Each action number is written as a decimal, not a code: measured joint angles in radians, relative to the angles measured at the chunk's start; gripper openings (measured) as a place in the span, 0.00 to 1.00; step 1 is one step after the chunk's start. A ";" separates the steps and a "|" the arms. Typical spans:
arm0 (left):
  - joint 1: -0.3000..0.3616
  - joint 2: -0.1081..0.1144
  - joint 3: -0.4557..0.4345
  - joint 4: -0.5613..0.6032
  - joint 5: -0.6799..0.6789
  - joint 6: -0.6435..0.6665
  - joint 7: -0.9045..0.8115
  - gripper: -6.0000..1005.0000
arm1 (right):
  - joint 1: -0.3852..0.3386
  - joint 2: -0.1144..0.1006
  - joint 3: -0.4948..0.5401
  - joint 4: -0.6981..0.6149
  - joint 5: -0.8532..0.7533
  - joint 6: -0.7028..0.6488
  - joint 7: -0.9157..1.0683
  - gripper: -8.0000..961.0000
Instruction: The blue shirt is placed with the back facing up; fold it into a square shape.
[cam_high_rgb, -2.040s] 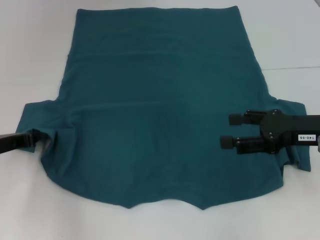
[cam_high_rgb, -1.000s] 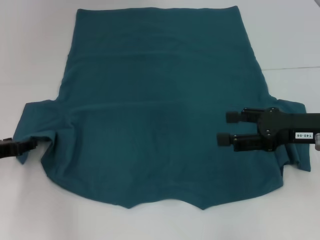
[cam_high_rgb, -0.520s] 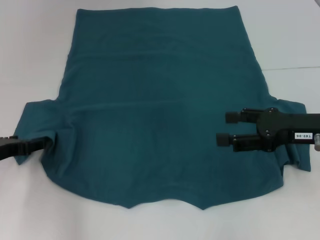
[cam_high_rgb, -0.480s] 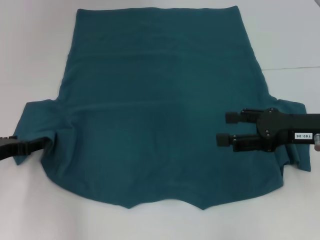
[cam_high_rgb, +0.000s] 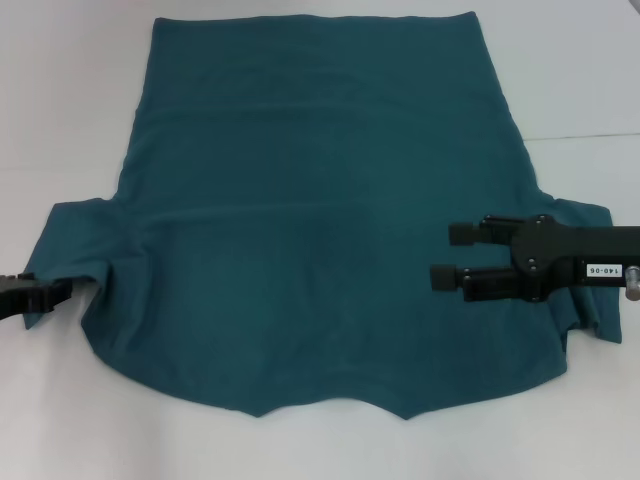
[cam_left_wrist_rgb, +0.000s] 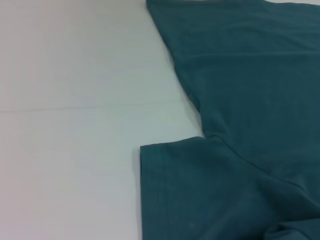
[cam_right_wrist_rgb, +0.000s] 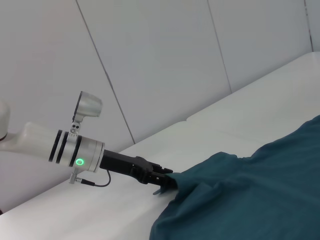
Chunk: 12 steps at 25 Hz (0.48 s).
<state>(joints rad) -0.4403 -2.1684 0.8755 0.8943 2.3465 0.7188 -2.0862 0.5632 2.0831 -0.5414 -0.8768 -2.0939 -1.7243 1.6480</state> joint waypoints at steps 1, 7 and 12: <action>-0.001 0.000 0.001 -0.001 0.000 0.000 0.002 0.62 | 0.000 0.000 0.000 0.000 0.000 0.000 0.000 0.96; 0.000 -0.001 0.002 -0.002 0.001 -0.012 0.009 0.35 | -0.001 0.002 0.000 0.001 0.017 0.001 0.000 0.96; 0.001 -0.002 0.002 -0.001 0.000 -0.019 0.019 0.23 | -0.010 0.002 0.001 0.003 0.040 0.010 -0.007 0.96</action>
<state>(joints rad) -0.4397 -2.1702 0.8774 0.8933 2.3469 0.7003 -2.0667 0.5530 2.0847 -0.5401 -0.8734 -2.0544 -1.7143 1.6407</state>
